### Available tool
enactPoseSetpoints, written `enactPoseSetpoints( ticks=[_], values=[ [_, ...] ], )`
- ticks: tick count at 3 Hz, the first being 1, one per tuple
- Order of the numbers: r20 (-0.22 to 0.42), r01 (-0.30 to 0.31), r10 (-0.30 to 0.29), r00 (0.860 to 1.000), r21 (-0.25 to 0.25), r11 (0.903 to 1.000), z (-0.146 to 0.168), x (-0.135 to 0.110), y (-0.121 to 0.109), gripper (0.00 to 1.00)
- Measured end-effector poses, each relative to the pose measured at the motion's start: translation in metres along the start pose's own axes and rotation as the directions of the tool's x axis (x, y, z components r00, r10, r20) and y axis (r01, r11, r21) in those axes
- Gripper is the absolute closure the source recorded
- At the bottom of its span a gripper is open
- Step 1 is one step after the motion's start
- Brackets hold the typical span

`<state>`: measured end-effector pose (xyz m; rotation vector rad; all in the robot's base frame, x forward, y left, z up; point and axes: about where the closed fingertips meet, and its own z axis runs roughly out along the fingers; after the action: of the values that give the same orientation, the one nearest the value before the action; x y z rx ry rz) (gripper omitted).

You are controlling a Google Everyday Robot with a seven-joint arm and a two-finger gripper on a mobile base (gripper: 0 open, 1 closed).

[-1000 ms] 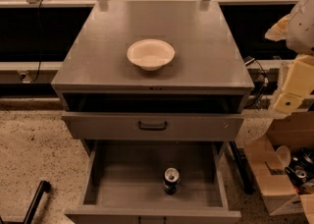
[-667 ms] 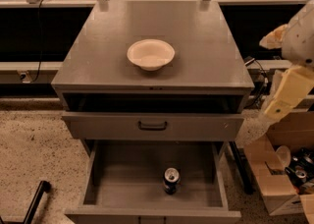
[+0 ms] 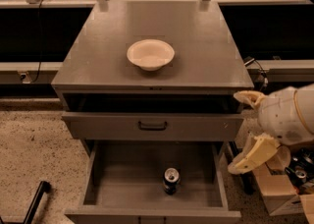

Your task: Pick pepsi can from middle drawer and place on counter

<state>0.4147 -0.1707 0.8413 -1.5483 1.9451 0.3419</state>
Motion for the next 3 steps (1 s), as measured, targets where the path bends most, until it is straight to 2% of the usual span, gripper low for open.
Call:
enactPoseSetpoints(
  ticks=[1,2,3],
  values=[
    [0.065,-0.025,0.018,0.998,0.111,0.9935,-0.018,0.007,-0.008,0.00],
    [0.206,-0.092,0.068,0.976,0.111,0.9895,0.028,0.029,-0.007,0.00],
    [0.372,-0.103,0.061,0.926,0.094,0.9902,0.083,0.041,-0.004,0.00]
  ],
)
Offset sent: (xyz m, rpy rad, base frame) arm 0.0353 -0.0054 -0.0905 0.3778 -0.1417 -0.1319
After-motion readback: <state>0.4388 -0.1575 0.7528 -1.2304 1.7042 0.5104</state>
